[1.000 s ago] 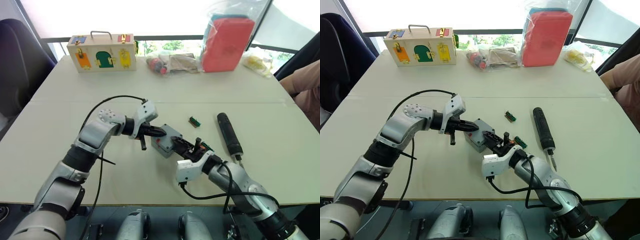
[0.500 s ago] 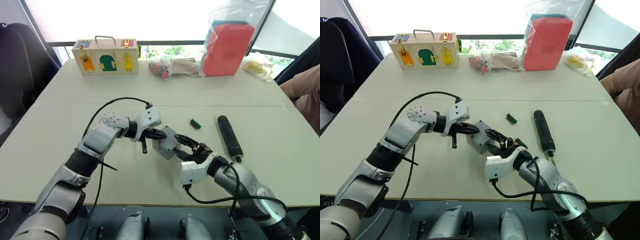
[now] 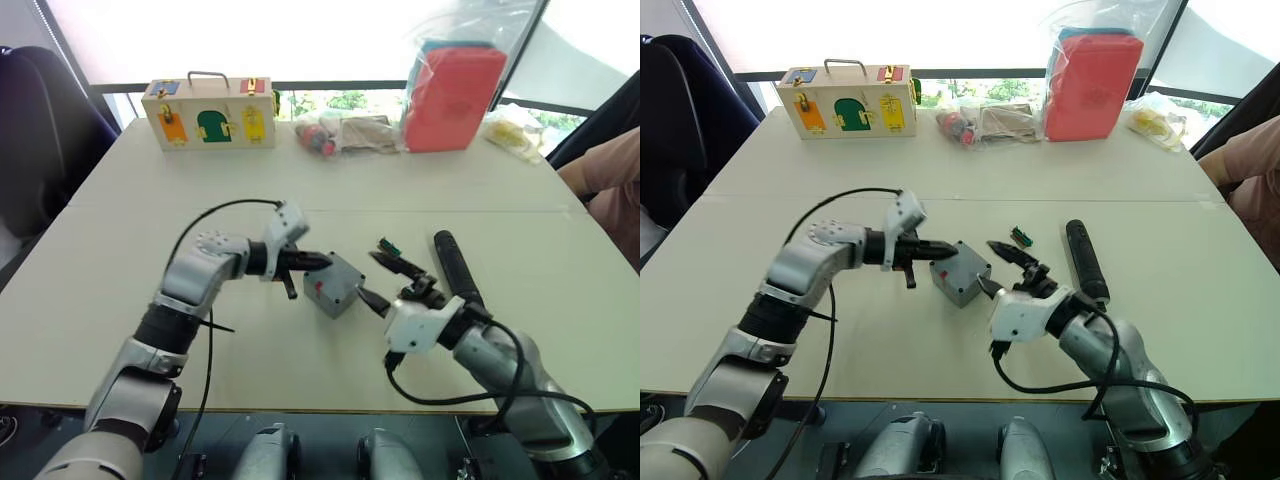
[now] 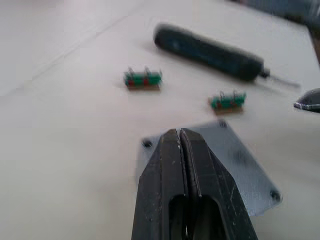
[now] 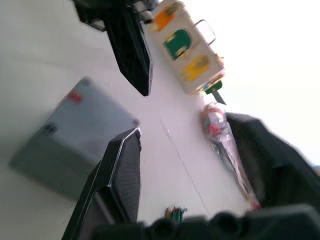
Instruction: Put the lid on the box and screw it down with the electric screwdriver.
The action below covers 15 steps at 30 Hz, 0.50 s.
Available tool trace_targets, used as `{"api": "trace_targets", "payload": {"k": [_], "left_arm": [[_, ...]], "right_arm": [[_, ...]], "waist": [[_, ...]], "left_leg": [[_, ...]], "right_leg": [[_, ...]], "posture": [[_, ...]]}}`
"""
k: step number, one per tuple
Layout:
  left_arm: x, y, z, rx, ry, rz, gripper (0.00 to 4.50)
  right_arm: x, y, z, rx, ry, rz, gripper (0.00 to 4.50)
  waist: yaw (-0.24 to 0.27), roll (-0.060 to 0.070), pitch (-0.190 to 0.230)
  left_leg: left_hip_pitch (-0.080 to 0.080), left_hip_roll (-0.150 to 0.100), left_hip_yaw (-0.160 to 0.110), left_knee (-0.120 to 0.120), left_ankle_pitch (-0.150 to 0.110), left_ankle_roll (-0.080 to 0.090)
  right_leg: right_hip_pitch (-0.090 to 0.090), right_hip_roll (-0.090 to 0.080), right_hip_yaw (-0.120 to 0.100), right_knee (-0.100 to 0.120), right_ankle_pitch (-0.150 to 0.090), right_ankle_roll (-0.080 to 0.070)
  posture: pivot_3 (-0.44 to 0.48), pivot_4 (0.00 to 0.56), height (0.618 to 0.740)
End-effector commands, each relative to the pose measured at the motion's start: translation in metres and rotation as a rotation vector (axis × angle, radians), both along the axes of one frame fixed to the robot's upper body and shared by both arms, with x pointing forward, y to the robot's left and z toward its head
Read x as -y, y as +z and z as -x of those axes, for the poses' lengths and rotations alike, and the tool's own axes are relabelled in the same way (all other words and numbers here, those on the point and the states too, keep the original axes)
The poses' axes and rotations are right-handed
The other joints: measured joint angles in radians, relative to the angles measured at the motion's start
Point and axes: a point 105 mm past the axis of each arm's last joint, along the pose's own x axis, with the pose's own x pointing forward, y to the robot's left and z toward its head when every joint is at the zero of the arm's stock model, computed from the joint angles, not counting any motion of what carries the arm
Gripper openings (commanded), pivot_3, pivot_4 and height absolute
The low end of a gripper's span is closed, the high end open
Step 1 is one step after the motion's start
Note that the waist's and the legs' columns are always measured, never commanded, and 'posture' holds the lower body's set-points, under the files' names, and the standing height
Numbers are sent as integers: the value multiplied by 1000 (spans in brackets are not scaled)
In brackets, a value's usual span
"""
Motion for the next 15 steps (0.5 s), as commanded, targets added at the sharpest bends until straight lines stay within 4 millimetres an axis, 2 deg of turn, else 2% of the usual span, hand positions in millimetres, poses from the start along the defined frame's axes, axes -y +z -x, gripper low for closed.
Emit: {"api": "trace_targets", "payload": {"k": [1,2,5,7,11,15], "left_arm": [[-21,47,-12,80,111,156,0],[-24,48,-12,68,121,161,0],[-30,45,-14,63,140,140,0],[-37,28,-15,54,150,66,0],[-36,3,-14,35,126,-35,0],[-35,-46,-18,-24,121,-240,0]], "right_arm": [[0,32,-3,-104,60,-311,1551],[1,35,-6,-134,62,-358,1012],[2,39,-11,-214,67,-445,51],[-2,33,-10,-334,115,-501,51],[-3,9,-2,-562,165,-409,51],[-2,-16,9,-783,170,-302,51]], "waist": [[0,0,0],[0,0,0],[2,1,0],[1,1,0],[2,2,1],[1,2,1]], "left_leg": [[0,0,0,0,0,0],[0,0,0,0,0,0],[0,-1,0,0,0,0],[0,-1,0,0,0,0],[0,-1,0,-1,0,0],[0,-2,0,-1,-2,1]], "right_leg": [[0,0,0,0,0,0],[0,0,0,0,0,0],[0,0,0,0,0,0],[0,0,0,-1,0,0],[0,-1,0,0,0,0],[0,-5,0,-1,0,0]], "posture": [[0,150,740],[0,150,740],[0,150,740],[0,150,740],[0,150,740],[0,150,740]]}}
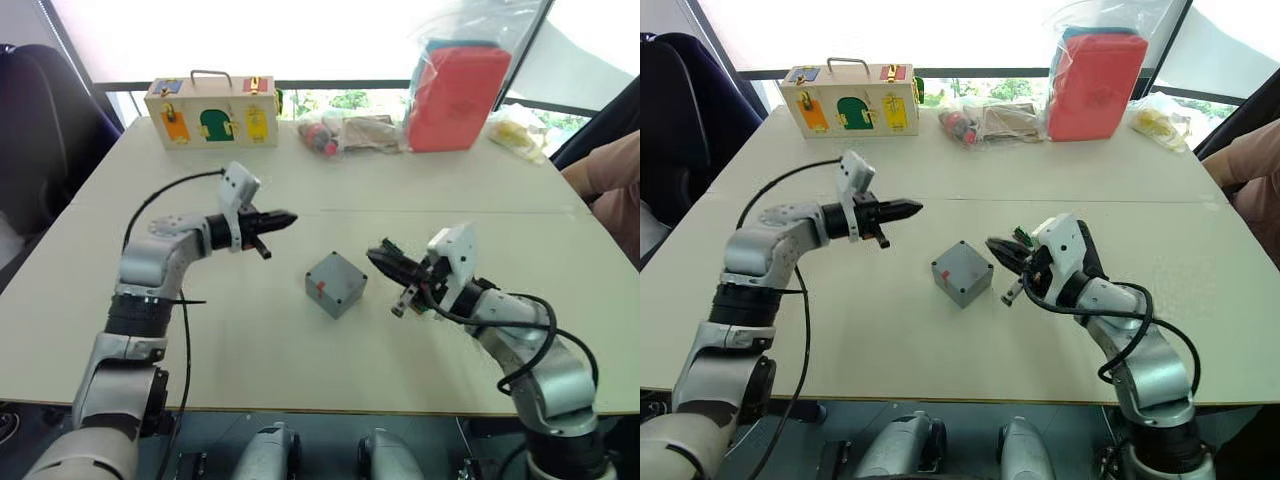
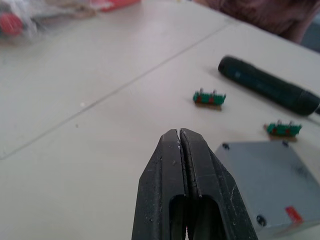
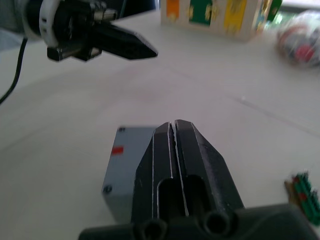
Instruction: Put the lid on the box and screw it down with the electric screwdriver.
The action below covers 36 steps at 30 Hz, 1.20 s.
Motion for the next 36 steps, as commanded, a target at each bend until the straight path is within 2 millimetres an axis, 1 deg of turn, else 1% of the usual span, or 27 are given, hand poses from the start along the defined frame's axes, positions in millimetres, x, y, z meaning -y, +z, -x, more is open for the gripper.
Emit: {"api": "trace_targets", "payload": {"k": [1,3,6,7,10,12,14,18,26,29,32,34,36], "left_arm": [[5,-25,3,6,-57,-157,0],[9,-29,7,1,-84,-168,0],[12,-37,13,-15,-101,-177,0],[12,-40,16,-24,-111,-182,0],[13,-47,29,-40,-146,-197,0],[14,-45,36,-50,-158,-175,0],[15,-45,42,-58,-169,-170,0],[13,-47,50,-71,-188,-182,0],[14,-42,63,-92,-220,-160,0],[11,-40,69,-97,-234,-161,0],[-3,-32,67,-92,-224,-157,0],[-14,-28,59,-74,-193,-170,0],[-24,-27,45,-42,-134,-195,0]], "right_arm": [[-8,-8,17,-129,94,35,51],[-9,-14,22,-187,106,44,51],[-13,-22,29,-234,140,68,51],[-16,-25,27,-242,135,77,51],[-18,-38,12,-248,77,130,51],[-19,-41,-1,-225,28,137,51],[-22,-40,-9,-204,16,129,51],[-26,-41,-18,-174,38,161,51],[-35,-39,-34,-137,88,183,51],[-31,-44,-38,-138,81,222,51],[-25,-48,-37,-148,76,244,51],[-21,-48,-37,-157,68,252,51],[-17,-48,-37,-162,56,258,51]], "waist": [[-1,0,0],[-2,0,0],[-3,0,0],[-3,0,0],[-7,0,0],[-6,0,0],[-4,0,0],[-4,0,0],[-5,1,0],[-6,1,0],[-5,1,1],[-4,1,1],[-2,1,1]], "left_leg": [[0,0,0,0,0,0],[-1,0,0,-1,0,0],[-9,1,0,-1,0,0],[-12,1,0,-1,1,-1],[-14,1,0,-1,1,-2],[-14,1,0,-1,1,-2],[-14,1,0,-1,1,-2],[-15,1,0,0,1,-2],[-15,1,0,0,2,-2],[-14,1,0,0,2,-2],[-14,1,0,0,2,-2],[-14,1,0,0,2,-3],[-14,1,0,0,2,-2]], "right_leg": [[0,-1,0,0,0,0],[-1,-1,1,0,0,0],[-10,-2,1,1,0,-1],[-14,-2,1,1,0,-2],[-16,-2,1,1,1,-2],[-16,-2,1,1,1,-2],[-16,-2,1,1,1,-2],[-16,-2,1,1,1,-3],[-16,-1,0,1,1,-3],[-16,0,0,1,1,-3],[-16,0,0,1,1,-3],[-16,0,0,1,1,-3],[-15,1,-1,1,1,-3]], "posture": [[0,150,740],[0,150,740],[0,150,740],[0,150,740],[0,150,740],[0,150,740],[0,150,740],[0,150,740],[0,150,740],[0,150,740],[0,150,740],[0,150,740],[0,150,740]]}}
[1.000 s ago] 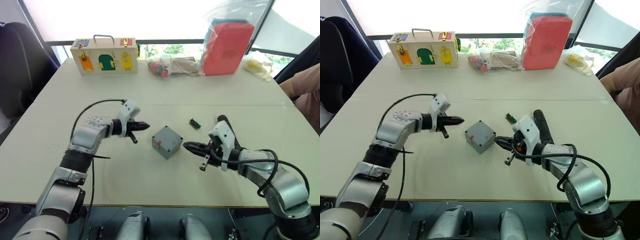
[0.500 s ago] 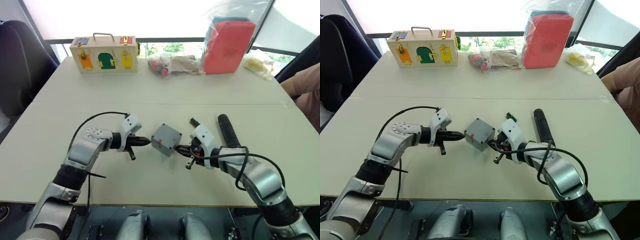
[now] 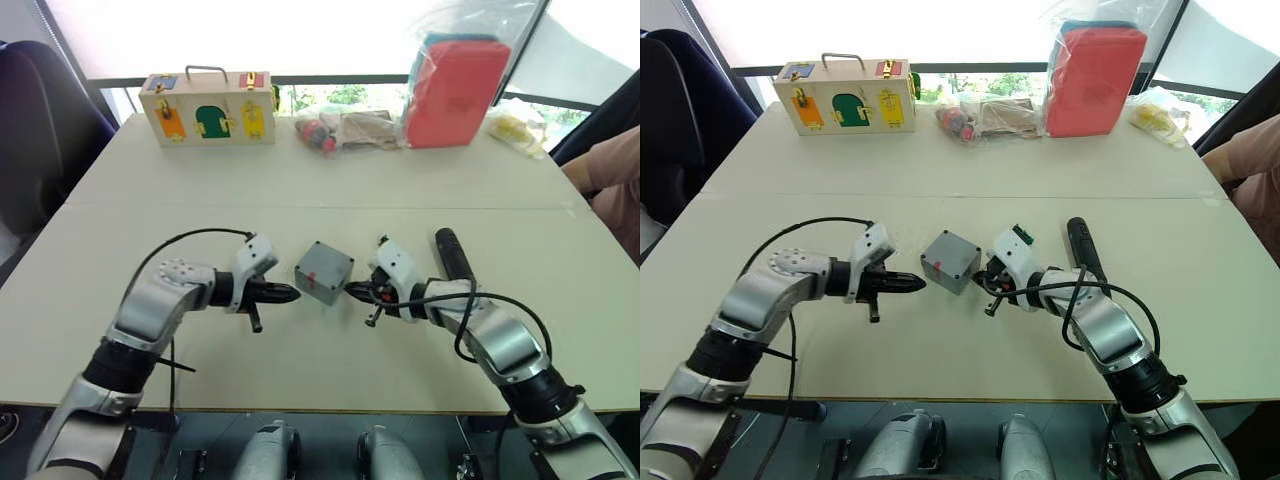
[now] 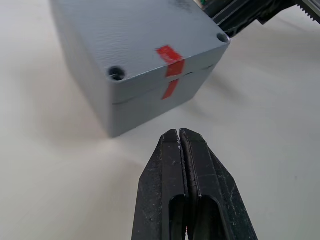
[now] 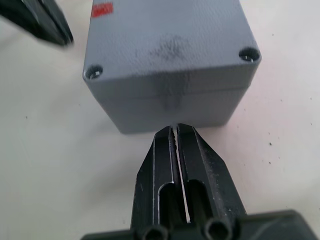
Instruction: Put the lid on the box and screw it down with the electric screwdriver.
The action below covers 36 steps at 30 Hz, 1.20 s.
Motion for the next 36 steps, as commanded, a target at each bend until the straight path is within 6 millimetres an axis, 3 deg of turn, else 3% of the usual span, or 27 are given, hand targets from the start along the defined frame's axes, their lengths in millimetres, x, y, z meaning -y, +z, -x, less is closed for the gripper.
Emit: {"api": "trace_targets", "payload": {"k": [1,3,6,11,15,26,36], "left_arm": [[-16,14,-25,100,81,-16,0],[-17,11,-41,133,123,-44,0],[-5,4,-55,150,116,-57,0],[22,2,-57,152,31,-22,0],[31,-4,-45,136,-52,-41,0],[23,-4,-10,100,-83,-51,0],[18,-3,-21,126,4,-57,0]], "right_arm": [[4,11,-1,40,-4,2,51],[4,11,-2,45,-9,5,51],[3,11,-4,50,-21,4,51],[5,13,-12,102,-53,28,51],[1,13,-13,109,-50,15,51],[-24,15,-11,99,16,-40,51],[-32,11,-7,80,40,-46,51]], "waist": [[2,0,0],[3,0,0],[2,0,0],[0,0,0],[-3,0,0],[-4,0,0],[-2,0,0]], "left_leg": [[0,0,0,0,0,0],[0,0,0,0,0,0],[0,-1,0,1,0,1],[0,-1,1,1,0,1],[0,-1,1,1,0,1],[0,0,1,1,0,1],[0,0,0,1,0,0]], "right_leg": [[0,0,-1,0,0,0],[0,1,-1,0,0,0],[1,1,-2,0,0,0],[1,1,-2,0,0,1],[1,2,-1,0,0,1],[1,3,0,0,0,1],[0,3,0,1,0,1]], "posture": [[0,150,740],[0,150,740],[0,150,740],[0,150,740],[0,150,740],[0,150,740],[0,150,740]]}}
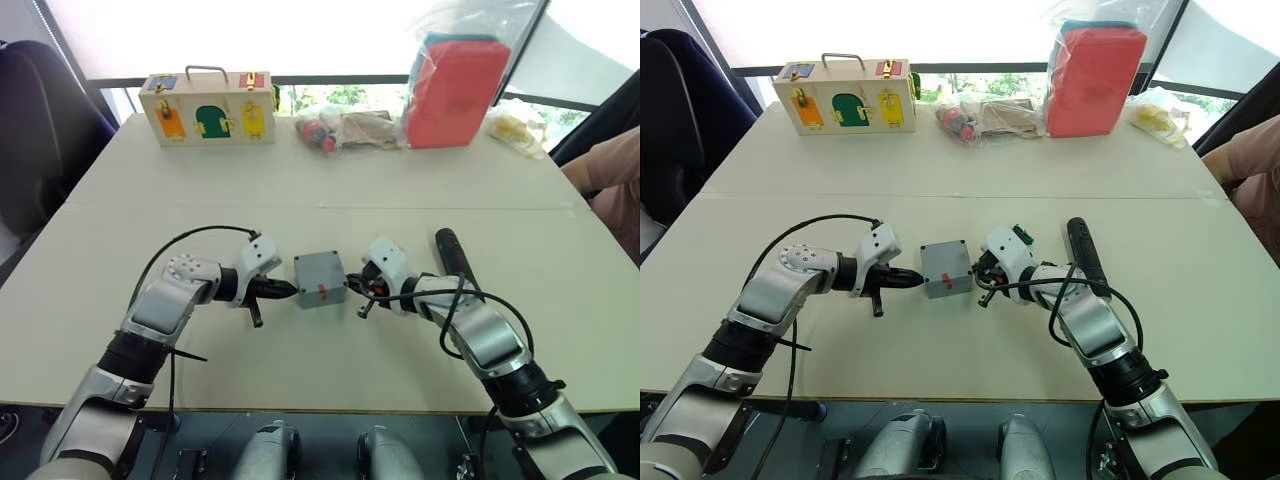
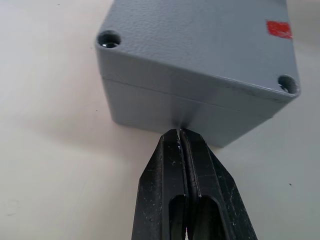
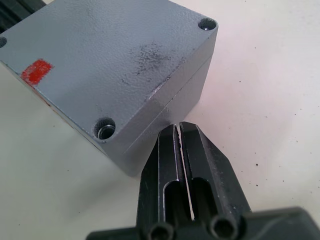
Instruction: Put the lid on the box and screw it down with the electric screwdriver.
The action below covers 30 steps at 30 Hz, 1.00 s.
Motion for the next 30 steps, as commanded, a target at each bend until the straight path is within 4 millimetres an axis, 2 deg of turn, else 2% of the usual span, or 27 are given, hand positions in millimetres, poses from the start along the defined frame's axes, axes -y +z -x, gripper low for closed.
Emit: {"api": "trace_targets", "payload": {"k": [1,11,16,18,23,24,26,30], "left_arm": [[6,17,-7,74,-5,28,0],[10,18,-10,82,-16,33,0],[10,17,-7,78,-29,33,0],[-1,27,-3,89,-22,46,0],[-27,74,-5,66,87,255,0],[-27,85,-5,74,85,295,0],[-20,100,-1,78,46,312,0],[9,102,16,146,-145,185,0]], "right_arm": [[-18,10,8,26,79,-29,51],[-20,9,19,-7,82,-37,51],[-13,11,18,-9,44,-41,51],[3,27,17,9,-33,-80,51],[26,74,39,72,-45,-206,51],[29,83,42,79,-54,-255,51],[38,87,45,77,-84,-271,51],[59,76,52,36,-164,-262,51]], "waist": [[0,0,0],[1,0,0],[1,0,0],[1,0,0],[2,1,1],[3,1,1],[6,0,1],[5,0,1]], "left_leg": [[0,0,0,0,0,0],[0,0,0,0,0,0],[0,0,0,0,0,0],[0,0,0,0,0,0],[-1,0,-1,0,0,0],[0,0,-1,0,0,0],[0,0,-3,0,0,0],[0,-1,-3,0,0,0]], "right_leg": [[0,0,0,0,0,0],[0,0,0,0,0,0],[0,0,0,0,0,0],[0,0,0,0,0,0],[-1,0,0,0,0,0],[0,0,0,0,0,0],[1,0,0,0,0,0],[2,-1,-1,-1,0,0]], "posture": [[0,150,740],[0,150,740],[0,150,740],[0,150,740],[0,150,740],[0,150,740],[0,150,740],[0,150,740]]}}
